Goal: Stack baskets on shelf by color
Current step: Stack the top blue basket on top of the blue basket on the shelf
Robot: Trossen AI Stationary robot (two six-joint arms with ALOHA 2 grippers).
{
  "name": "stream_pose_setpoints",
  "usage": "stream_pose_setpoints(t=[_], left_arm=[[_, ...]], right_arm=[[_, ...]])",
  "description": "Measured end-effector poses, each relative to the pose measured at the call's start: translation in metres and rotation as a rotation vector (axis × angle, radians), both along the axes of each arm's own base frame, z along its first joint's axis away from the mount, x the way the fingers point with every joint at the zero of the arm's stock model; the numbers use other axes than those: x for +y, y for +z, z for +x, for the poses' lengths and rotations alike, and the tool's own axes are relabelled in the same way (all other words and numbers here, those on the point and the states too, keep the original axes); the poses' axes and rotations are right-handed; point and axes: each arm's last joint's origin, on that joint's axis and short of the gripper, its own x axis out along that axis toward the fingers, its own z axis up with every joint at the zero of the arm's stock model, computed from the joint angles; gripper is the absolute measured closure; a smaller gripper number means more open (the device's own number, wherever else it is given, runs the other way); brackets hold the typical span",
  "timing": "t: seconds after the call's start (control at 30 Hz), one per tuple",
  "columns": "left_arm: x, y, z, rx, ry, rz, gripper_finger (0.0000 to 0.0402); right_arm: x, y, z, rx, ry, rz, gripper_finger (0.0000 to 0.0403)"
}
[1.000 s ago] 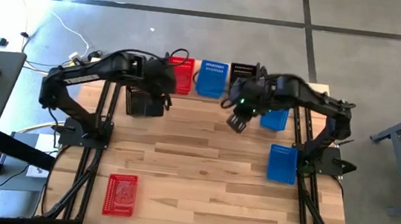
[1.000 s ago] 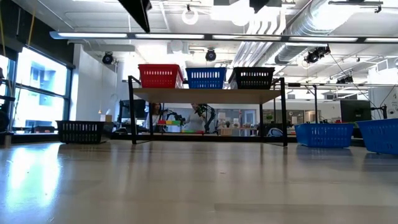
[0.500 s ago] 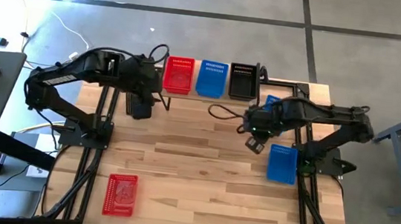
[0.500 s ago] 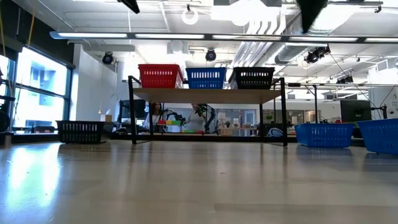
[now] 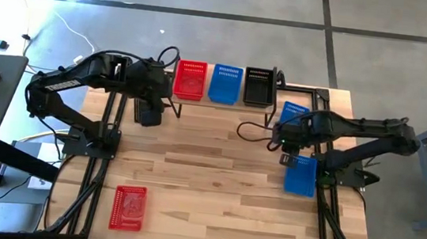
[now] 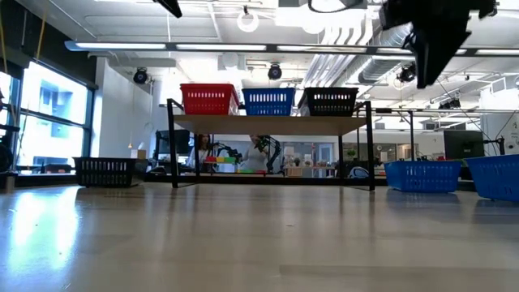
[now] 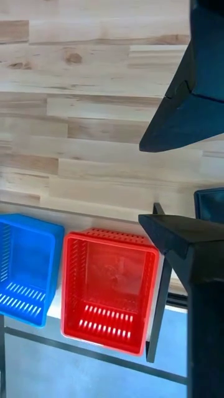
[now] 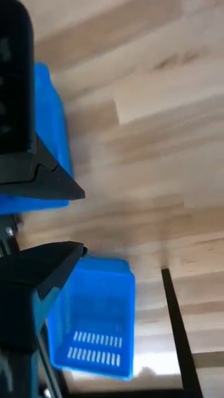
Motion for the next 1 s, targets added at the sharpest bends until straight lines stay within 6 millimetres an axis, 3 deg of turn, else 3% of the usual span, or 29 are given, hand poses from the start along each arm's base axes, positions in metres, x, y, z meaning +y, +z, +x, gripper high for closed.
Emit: stream_pose_setpoints(t=[0.27, 0.57, 1.0], left_arm=[[0.0, 0.0, 0.0, 0.003, -0.006, 0.005, 0.0236], [0.0, 0.0, 0.0, 0.008, -0.014, 0.011, 0.0236], [0.001, 0.0, 0.0, 0.015, 0.001, 0.031, 0.0236]], right_arm=[[-0.012, -0.022, 0.004, 0.033, 0.065, -0.159, 0.0297], [-0.026, -0.057, 0.0, 0.087, 0.062, -0.158, 0.0297], [-0.038, -0.091, -0.008, 0.117, -0.002, -0.156, 0.0297]])
